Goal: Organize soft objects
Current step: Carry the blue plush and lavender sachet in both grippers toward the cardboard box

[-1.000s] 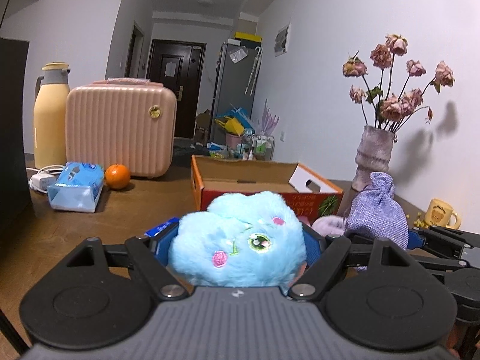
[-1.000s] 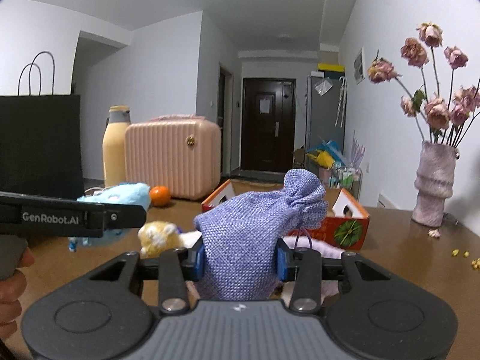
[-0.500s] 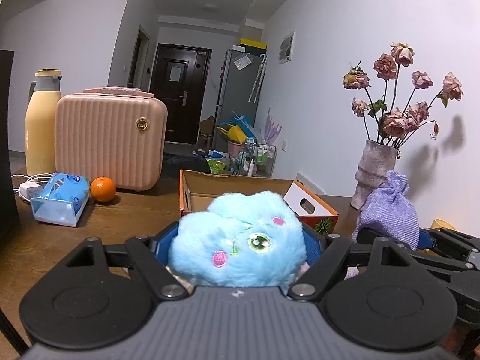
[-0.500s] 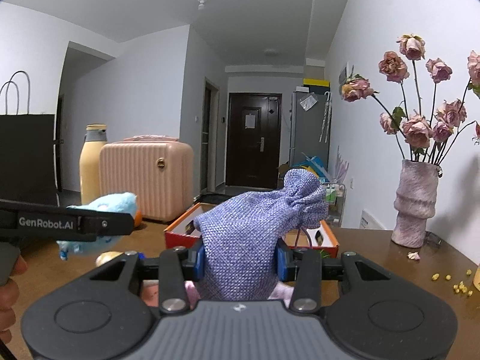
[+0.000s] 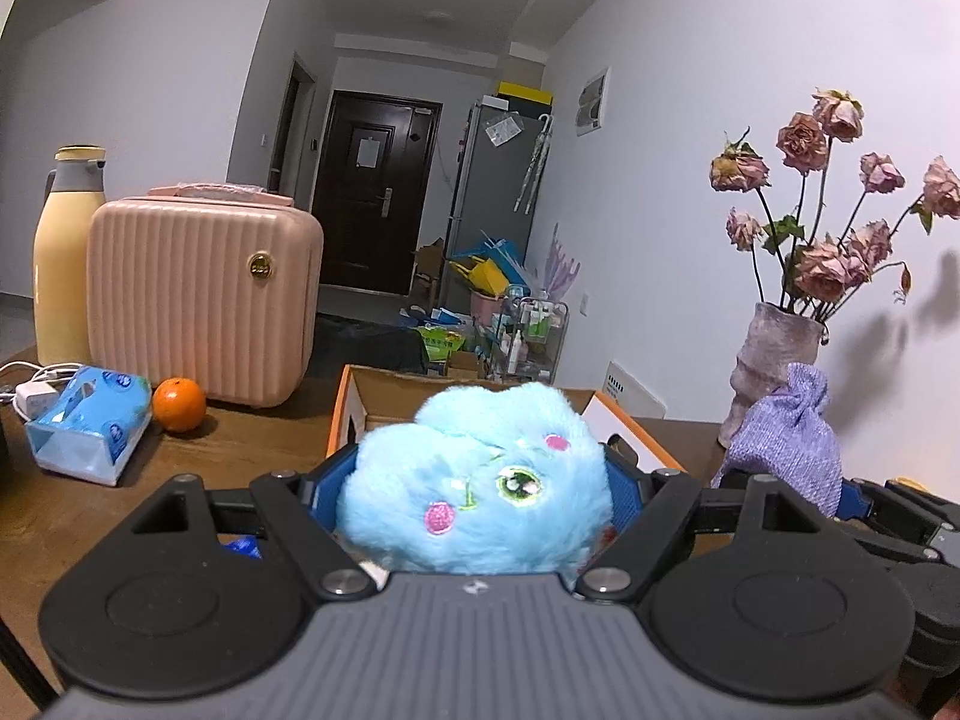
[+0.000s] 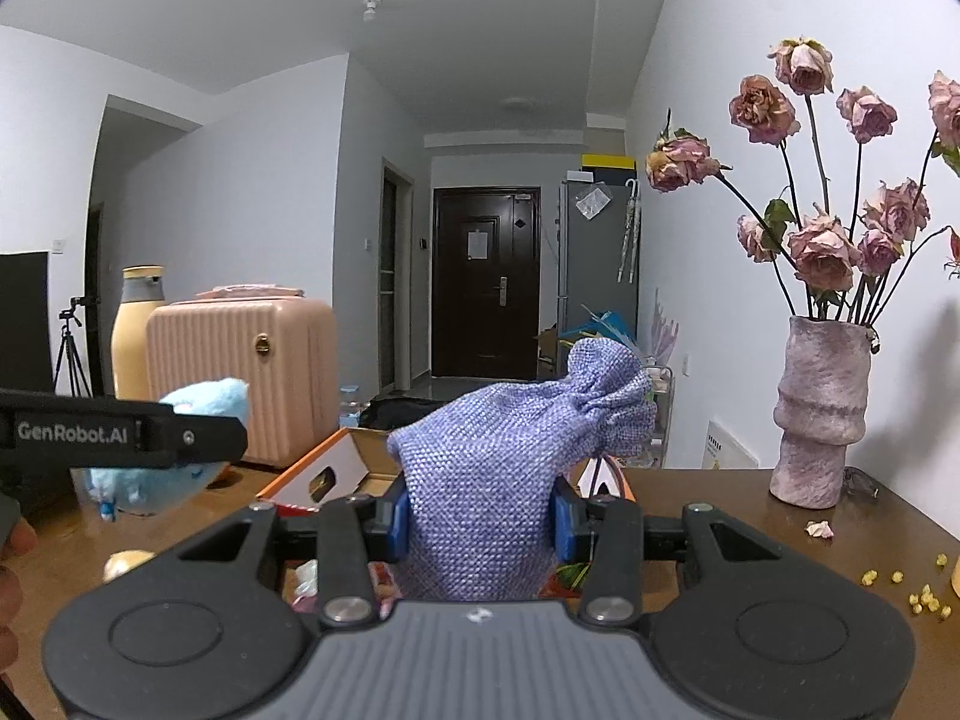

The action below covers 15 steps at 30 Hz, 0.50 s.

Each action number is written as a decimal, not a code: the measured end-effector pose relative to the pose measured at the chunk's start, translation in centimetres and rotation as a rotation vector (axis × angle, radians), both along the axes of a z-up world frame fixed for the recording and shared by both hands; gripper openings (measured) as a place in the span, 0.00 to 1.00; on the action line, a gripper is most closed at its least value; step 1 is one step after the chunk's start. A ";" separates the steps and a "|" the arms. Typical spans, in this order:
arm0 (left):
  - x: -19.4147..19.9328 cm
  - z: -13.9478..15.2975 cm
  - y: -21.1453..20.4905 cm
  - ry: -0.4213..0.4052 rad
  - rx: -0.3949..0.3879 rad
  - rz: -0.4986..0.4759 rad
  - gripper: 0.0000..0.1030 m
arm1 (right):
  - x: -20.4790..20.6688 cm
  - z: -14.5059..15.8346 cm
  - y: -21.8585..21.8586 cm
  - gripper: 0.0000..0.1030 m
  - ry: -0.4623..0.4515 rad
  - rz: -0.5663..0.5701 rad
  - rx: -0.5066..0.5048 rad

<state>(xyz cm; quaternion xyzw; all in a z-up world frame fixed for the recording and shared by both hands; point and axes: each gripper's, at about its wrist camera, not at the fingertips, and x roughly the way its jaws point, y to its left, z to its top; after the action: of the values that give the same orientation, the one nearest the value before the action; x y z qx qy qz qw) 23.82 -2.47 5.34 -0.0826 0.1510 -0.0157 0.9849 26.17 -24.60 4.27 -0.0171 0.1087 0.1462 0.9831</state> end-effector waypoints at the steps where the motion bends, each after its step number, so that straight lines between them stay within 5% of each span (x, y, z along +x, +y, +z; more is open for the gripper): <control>1: 0.5 0.1 -0.2 -0.002 -0.002 0.002 0.79 | 0.5 0.1 -0.1 0.41 0.000 0.000 -0.001; 15: 6.2 0.6 -2.0 -0.013 -0.012 0.039 0.79 | 7.0 -0.1 0.1 0.41 0.032 0.006 -0.027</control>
<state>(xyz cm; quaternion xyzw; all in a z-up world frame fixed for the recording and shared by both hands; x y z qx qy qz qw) 30.01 -4.48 5.97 -0.0912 0.1431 0.0023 0.9855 33.18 -24.53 4.21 -0.0284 0.1263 0.1477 0.9805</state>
